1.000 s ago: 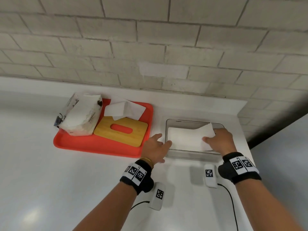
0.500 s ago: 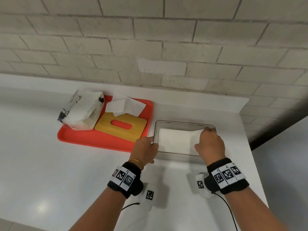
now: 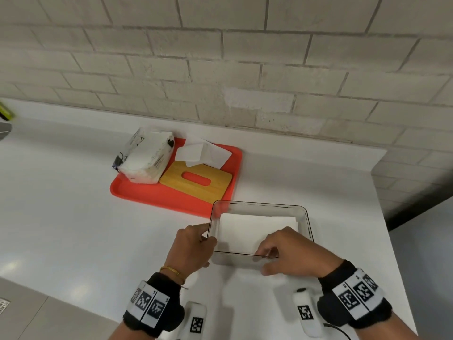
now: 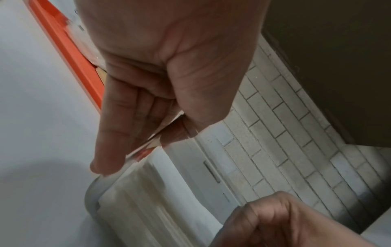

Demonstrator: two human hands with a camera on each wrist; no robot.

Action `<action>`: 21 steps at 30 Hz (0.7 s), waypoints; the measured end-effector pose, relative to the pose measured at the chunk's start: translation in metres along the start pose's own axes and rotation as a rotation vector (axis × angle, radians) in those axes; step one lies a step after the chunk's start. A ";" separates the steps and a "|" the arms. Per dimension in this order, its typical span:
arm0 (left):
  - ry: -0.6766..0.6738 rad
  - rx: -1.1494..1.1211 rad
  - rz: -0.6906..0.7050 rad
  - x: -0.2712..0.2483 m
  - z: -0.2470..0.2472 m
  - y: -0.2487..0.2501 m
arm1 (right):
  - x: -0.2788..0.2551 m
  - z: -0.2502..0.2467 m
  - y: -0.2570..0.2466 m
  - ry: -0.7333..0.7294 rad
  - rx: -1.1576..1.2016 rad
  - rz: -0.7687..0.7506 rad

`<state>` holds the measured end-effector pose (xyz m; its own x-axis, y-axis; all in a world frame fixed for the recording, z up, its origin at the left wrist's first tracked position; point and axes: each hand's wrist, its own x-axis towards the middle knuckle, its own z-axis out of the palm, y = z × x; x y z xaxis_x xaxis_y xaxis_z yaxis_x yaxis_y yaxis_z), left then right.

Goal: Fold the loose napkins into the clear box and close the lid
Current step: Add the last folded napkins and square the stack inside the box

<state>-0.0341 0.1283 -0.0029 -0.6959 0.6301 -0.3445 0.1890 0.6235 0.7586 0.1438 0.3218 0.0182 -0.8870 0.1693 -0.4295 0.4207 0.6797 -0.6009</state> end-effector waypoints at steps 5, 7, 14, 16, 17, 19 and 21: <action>-0.087 -0.097 -0.080 -0.002 -0.029 -0.014 | 0.016 0.001 -0.018 -0.038 0.033 -0.026; -0.165 -0.095 -0.054 0.002 -0.049 -0.014 | 0.021 0.002 -0.023 -0.058 0.033 -0.002; 0.045 0.131 0.054 0.106 -0.132 -0.036 | 0.036 -0.005 -0.058 -0.019 0.146 0.031; 0.097 0.214 0.098 0.143 -0.144 -0.035 | 0.046 -0.007 -0.071 0.101 0.230 0.018; 0.110 0.241 0.139 0.160 -0.147 -0.033 | 0.053 -0.009 -0.077 0.175 0.274 0.009; 0.100 0.337 0.236 0.191 -0.148 -0.024 | 0.068 -0.015 -0.087 0.300 0.312 -0.001; 0.048 0.443 0.297 0.218 -0.143 -0.018 | 0.083 -0.023 -0.097 0.379 0.310 0.014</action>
<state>-0.2878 0.1882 -0.0128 -0.5974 0.7934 -0.1170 0.6495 0.5642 0.5098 0.0251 0.2867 0.0565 -0.8637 0.4634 -0.1981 0.4188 0.4412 -0.7937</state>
